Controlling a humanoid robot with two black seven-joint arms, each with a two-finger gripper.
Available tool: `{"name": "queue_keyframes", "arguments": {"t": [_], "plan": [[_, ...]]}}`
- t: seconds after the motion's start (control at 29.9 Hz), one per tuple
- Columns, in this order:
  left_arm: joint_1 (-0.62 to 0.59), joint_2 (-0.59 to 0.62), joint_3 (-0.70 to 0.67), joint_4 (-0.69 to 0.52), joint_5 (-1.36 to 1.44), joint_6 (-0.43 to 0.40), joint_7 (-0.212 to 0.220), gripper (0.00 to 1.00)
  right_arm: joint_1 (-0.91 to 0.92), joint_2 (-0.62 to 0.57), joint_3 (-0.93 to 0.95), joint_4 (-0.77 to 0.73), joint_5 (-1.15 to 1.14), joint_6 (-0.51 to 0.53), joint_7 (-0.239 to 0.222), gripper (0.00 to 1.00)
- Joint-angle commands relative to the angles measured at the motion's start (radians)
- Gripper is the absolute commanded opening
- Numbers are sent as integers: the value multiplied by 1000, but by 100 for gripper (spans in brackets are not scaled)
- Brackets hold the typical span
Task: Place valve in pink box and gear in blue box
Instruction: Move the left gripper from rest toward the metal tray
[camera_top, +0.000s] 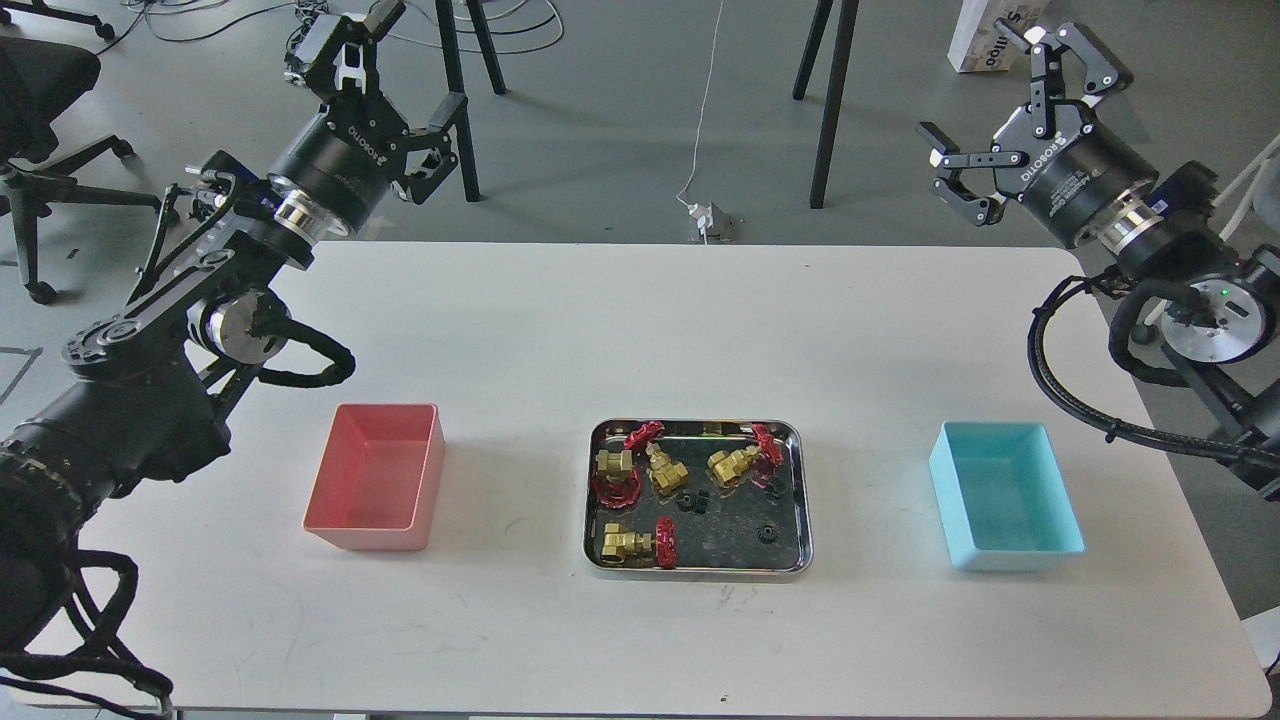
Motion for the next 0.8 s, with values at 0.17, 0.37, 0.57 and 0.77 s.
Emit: {"name": "queue_keyframes", "arguments": {"t": [0.17, 0.37, 0.57, 0.77], "plan": [[-9, -6, -55, 5, -39, 0, 0, 100, 12, 22, 16, -11, 1, 0, 0, 100], [12, -81, -107, -8, -119, 0, 0, 100, 54, 9, 16, -11, 1, 0, 0, 100], [-7, -64, -107, -181, -98, 0, 0, 100, 58, -4, 13, -14, 1, 0, 0, 100], [-156, 97, 37, -341, 126, 0, 0, 100, 69, -58, 36, -21, 93, 0, -8, 100]]}}
